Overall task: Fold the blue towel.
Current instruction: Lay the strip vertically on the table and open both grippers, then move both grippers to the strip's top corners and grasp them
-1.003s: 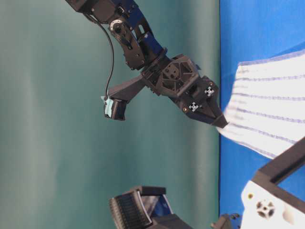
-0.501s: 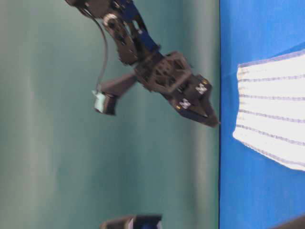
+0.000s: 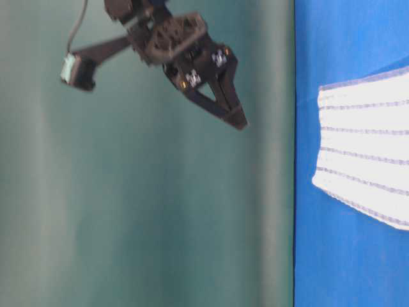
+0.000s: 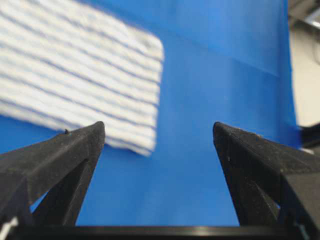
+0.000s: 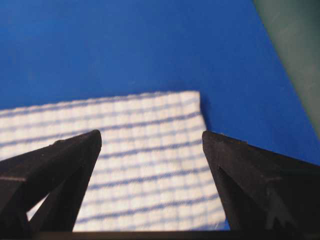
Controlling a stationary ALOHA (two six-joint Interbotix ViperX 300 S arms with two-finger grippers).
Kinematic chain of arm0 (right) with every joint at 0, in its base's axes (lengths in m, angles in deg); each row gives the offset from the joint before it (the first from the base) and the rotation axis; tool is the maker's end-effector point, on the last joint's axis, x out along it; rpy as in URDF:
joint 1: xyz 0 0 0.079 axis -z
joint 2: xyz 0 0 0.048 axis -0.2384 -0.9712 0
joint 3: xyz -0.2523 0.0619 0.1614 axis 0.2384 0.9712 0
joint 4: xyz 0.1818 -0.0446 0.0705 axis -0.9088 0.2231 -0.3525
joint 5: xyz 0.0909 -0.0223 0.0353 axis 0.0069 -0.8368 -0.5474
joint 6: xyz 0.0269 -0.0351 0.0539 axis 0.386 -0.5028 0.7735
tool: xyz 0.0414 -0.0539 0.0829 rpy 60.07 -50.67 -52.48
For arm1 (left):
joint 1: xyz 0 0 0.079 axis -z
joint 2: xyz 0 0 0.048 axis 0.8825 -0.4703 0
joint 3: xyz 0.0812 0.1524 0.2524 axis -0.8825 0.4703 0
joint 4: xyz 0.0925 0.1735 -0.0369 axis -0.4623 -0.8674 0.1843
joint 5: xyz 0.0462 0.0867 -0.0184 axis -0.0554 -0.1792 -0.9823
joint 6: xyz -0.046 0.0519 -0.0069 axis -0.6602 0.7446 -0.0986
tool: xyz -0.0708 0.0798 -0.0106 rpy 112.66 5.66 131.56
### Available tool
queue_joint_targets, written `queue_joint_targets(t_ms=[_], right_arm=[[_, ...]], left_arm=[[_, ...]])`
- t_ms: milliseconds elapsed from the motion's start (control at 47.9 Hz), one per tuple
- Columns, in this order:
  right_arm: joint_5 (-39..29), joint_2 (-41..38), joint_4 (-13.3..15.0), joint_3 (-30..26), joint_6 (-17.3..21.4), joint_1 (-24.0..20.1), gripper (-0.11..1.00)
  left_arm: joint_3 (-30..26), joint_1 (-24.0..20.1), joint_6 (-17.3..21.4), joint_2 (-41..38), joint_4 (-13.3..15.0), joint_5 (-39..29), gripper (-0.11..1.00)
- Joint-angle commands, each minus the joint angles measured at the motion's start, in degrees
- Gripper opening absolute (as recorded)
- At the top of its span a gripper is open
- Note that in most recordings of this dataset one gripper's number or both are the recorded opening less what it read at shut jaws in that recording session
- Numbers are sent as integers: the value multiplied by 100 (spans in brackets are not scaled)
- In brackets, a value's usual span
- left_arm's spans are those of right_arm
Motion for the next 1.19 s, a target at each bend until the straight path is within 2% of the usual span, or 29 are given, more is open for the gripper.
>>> queue_joint_targets(t_ms=[0, 272, 355, 522, 689, 794, 982, 1170], right_arm=[[158, 299, -9, 114, 26, -53, 91], [246, 492, -79, 343, 26, -53, 91], [246, 483, -79, 334, 26, -62, 91], [246, 492, -79, 334, 26, -62, 91], [281, 483, -88, 343, 26, -62, 91], [404, 466, -79, 369, 26, -18, 91], [729, 176, -79, 483, 26, 281, 91], [967, -422, -97, 492, 26, 483, 91]], left_arm=[[-44, -255, 378, 141, -18, 88, 91], [-211, -1424, 1767, 35, -18, 141, 91], [-264, -1661, 1925, 0, -18, 167, 91], [-308, -1749, 2224, -26, -18, 193, 91], [-343, -1907, 2312, -70, -18, 413, 91], [-448, -2224, 2382, -237, -18, 659, 91], [-967, -3015, 2979, -1090, -18, 782, 91], [-1556, -3516, 3138, -2013, -18, 809, 91]])
